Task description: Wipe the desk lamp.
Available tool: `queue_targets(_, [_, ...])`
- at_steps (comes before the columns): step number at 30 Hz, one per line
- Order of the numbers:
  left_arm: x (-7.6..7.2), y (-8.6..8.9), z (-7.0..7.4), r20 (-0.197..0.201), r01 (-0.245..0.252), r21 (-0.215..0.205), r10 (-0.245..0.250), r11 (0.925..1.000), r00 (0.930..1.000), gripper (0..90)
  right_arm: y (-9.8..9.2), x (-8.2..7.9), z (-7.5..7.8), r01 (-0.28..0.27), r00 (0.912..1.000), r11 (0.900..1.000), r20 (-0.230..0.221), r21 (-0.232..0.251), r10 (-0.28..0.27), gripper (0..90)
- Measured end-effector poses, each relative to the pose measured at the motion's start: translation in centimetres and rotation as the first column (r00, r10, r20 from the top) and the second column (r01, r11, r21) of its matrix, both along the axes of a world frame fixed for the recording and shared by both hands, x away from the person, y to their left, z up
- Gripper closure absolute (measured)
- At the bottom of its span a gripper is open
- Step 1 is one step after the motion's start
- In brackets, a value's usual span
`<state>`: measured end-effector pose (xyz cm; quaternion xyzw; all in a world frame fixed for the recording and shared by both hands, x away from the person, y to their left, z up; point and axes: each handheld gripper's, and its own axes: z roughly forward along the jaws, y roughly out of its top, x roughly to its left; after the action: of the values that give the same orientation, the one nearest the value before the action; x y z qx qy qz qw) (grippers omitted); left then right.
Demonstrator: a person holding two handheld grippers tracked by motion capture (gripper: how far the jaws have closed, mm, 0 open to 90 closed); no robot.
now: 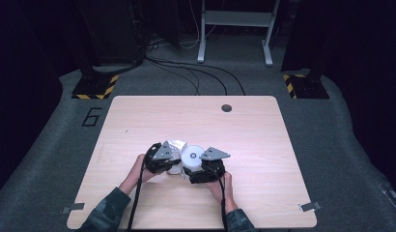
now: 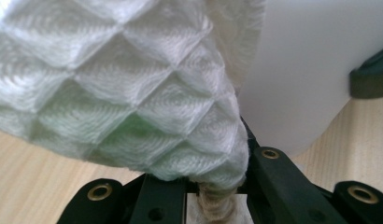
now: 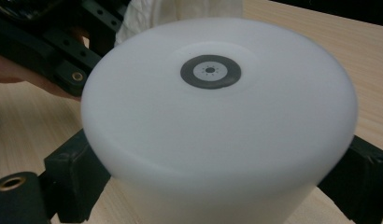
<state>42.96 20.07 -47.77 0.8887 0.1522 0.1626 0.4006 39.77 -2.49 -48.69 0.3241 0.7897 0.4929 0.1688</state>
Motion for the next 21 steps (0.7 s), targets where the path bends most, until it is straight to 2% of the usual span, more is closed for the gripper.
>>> queue_targets(4, [0.2, 0.0, 1.0, 0.028, 0.002, -0.011, -0.002, 0.9999, 0.9996, 80.8, 0.0, 0.0, 0.0, 0.001, 1.0, 1.0, -0.002, 0.001, -0.001, 7.5])
queue_targets(10, [1.1, -0.4, 1.5, 0.023, 0.003, -0.017, -0.003, 0.9999, 0.9997, 80.8, 0.0, 0.0, 0.0, 0.0, 1.0, 1.0, -0.001, 0.0, 0.0, 7.6])
queue_targets(12, [1.2, -0.6, 1.4, 0.025, 0.001, -0.018, -0.001, 0.9998, 0.9997, 80.8, 0.0, 0.0, 0.0, -0.002, 1.0, 1.0, 0.001, -0.001, 0.002, 7.5])
queue_targets(21, [2.2, -1.2, -0.1, -0.015, 0.002, -0.01, -0.002, 0.9999, 0.9999, 80.9, 0.0, 0.0, 0.0, -0.001, 1.0, 1.0, -0.003, -0.001, 0.001, 7.5])
